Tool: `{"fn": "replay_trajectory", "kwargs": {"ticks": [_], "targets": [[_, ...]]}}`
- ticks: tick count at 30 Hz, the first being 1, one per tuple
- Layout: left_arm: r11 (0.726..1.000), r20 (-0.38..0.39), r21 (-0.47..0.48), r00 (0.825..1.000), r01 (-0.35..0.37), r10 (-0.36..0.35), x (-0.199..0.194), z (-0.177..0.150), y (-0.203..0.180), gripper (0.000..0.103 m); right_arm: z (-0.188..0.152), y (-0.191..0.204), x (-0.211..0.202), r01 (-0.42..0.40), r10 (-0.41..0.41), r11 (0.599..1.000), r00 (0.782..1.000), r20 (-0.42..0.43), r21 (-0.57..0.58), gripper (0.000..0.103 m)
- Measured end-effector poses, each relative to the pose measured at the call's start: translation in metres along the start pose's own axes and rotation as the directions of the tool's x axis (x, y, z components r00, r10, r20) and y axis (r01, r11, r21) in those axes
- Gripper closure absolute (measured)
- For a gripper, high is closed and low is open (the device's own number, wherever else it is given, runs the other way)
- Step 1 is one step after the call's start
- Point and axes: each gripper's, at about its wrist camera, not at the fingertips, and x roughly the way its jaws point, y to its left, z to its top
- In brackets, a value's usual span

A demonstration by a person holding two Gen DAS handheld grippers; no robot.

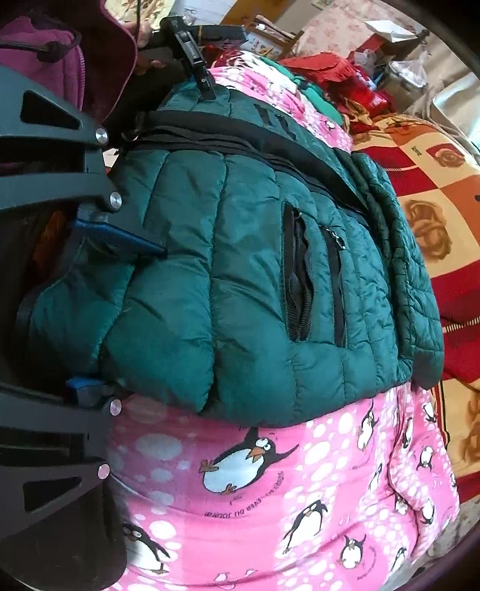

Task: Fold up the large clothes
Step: 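Close both grippers on the teal jacket hem, then lift the hem with both grippers and fold it over toward the collar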

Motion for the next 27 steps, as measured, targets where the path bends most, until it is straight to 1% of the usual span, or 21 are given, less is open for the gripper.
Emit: {"fn": "replay_trajectory", "kwargs": {"ticks": [2, 4, 5, 6, 7, 8, 9, 10, 11, 12, 15, 19, 22, 25, 27], "targets": [[1.000, 0.000, 0.003, 1.000, -0.003, 0.003, 0.001, 0.000, -0.002, 0.017, 0.000, 0.000, 0.005, -0.011, 0.011, 1.000, 1.000, -0.003, 0.008, 0.041], [1.000, -0.001, 0.004, 1.000, -0.005, 0.005, 0.002, 0.000, -0.002, 0.018, 0.000, 0.001, 0.006, -0.005, 0.005, 1.000, 1.000, -0.009, 0.001, 0.041], [1.000, 0.001, 0.004, 1.000, -0.008, 0.008, 0.003, 0.000, -0.004, 0.020, 0.000, 0.001, 0.005, -0.004, 0.004, 1.000, 1.000, -0.008, -0.003, 0.042], [1.000, 0.005, 0.007, 1.000, -0.013, 0.013, 0.002, 0.000, -0.004, 0.028, 0.000, 0.002, 0.005, -0.002, 0.002, 1.000, 1.000, -0.003, -0.006, 0.043], [1.000, 0.016, 0.008, 1.000, -0.021, 0.021, -0.001, -0.001, -0.004, 0.033, 0.000, 0.002, 0.004, 0.000, 0.000, 1.000, 1.000, 0.004, -0.009, 0.050], [1.000, 0.029, 0.007, 0.999, -0.029, 0.029, -0.004, -0.001, -0.004, 0.046, 0.000, 0.003, 0.002, 0.003, -0.003, 1.000, 1.000, 0.015, -0.012, 0.058], [0.999, 0.040, 0.007, 0.998, -0.040, 0.040, -0.006, -0.001, -0.003, 0.064, 0.001, 0.004, -0.001, 0.006, -0.006, 1.000, 1.000, 0.031, -0.015, 0.062], [0.999, 0.052, 0.006, 0.997, -0.052, 0.052, -0.010, -0.001, -0.002, 0.070, 0.001, 0.004, -0.004, 0.007, -0.006, 1.000, 0.999, 0.046, -0.019, 0.068], [0.998, 0.060, 0.007, 0.997, -0.055, 0.054, -0.013, 0.000, -0.002, 0.078, 0.002, 0.004, -0.008, 0.006, -0.004, 1.000, 0.998, 0.059, -0.022, 0.072], [0.999, 0.067, 0.008, 0.997, -0.050, 0.049, -0.017, 0.001, -0.001, 0.083, 0.004, 0.004, -0.012, 0.001, 0.001, 1.000, 0.998, 0.070, -0.024, 0.073], [0.999, 0.088, 0.025, 0.996, -0.034, 0.031, -0.029, 0.005, -0.004, 0.088, 0.011, 0.006, -0.024, -0.019, 0.022, 0.999, 0.995, 0.100, -0.035, 0.076], [0.997, 0.108, 0.059, 0.993, -0.045, 0.038, -0.035, 0.008, -0.010, 0.089, 0.018, 0.011, -0.035, -0.026, 0.033, 0.998, 0.991, 0.129, -0.057, 0.076], [0.999, 0.095, 0.032, 0.995, -0.029, 0.026, -0.033, 0.008, -0.006, 0.089, 0.019, 0.012, -0.040, -0.031, 0.038, 0.998, 0.989, 0.140, -0.056, 0.076], [1.000, 0.083, 0.006, 0.996, 0.011, -0.011, -0.035, 0.008, -0.001, 0.089, 0.018, 0.010, -0.040, -0.050, 0.055, 0.998, 0.988, 0.142, -0.041, 0.076], [1.000, 0.058, -0.012, 0.998, 0.025, -0.024, -0.031, 0.010, 0.003, 0.085, 0.017, 0.006, -0.034, -0.057, 0.060, 0.998, 0.990, 0.128, -0.027, 0.076]]}}
